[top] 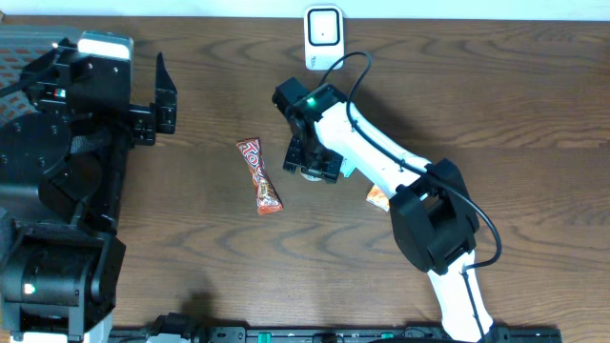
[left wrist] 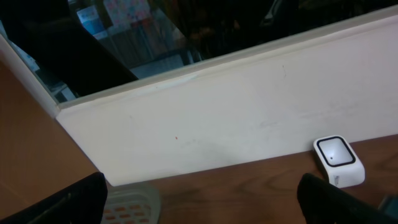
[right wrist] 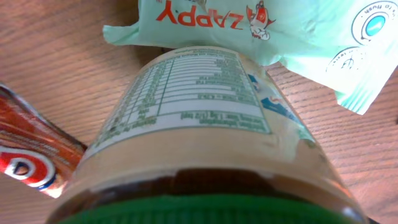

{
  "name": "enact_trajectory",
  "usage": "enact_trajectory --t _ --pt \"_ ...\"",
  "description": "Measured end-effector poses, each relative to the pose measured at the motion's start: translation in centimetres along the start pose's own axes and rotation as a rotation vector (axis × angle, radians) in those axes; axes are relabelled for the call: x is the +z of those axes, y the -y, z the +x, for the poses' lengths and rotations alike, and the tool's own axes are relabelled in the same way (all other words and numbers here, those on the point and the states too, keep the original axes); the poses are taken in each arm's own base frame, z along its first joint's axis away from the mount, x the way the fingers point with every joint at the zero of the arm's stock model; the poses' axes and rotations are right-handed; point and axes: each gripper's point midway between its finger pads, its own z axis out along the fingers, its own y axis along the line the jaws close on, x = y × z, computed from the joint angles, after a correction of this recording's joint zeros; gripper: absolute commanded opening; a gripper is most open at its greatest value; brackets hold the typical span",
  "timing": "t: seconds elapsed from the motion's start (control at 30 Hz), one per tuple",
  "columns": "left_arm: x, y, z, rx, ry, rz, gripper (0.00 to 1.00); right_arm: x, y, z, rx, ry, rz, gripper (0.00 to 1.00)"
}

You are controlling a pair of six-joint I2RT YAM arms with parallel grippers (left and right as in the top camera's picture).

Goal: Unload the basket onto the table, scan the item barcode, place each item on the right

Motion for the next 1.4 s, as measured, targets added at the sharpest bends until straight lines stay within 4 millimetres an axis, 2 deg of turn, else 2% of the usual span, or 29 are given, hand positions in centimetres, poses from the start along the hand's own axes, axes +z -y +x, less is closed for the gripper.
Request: enact_trajectory --t 0.23,0.33,0.57,0.9,1.07,1.4 --pt "0.0 0.0 0.0 0.000 0.000 0.000 0.98 1.4 -2.0 1.6 -0.081 0.038 -0.021 0.67" --pt "0.0 0.0 0.0 0.000 0.000 0.000 0.98 1.6 -2.7 2.3 -0.103 0.041 -0.029 0.84" --pt "0.0 0.0 0.0 0.000 0.000 0.000 0.98 1.6 -3.0 2.6 -0.123 0.046 -0.031 0.87" --pt "0.0 0.0 0.0 0.000 0.000 0.000 0.98 1.3 -1.9 1.1 -0.057 -0.018 -0.070 0.94" --pt "0.0 0.0 0.0 0.000 0.003 -0.001 0.98 1.1 -1.2 -0.1 -0.024 -0.028 -0.083 0.95" --pt "0.8 0.2 0.5 0.002 -0.016 0.004 0.98 1.1 -0.8 -1.1 0.012 0.015 -0.065 0.95"
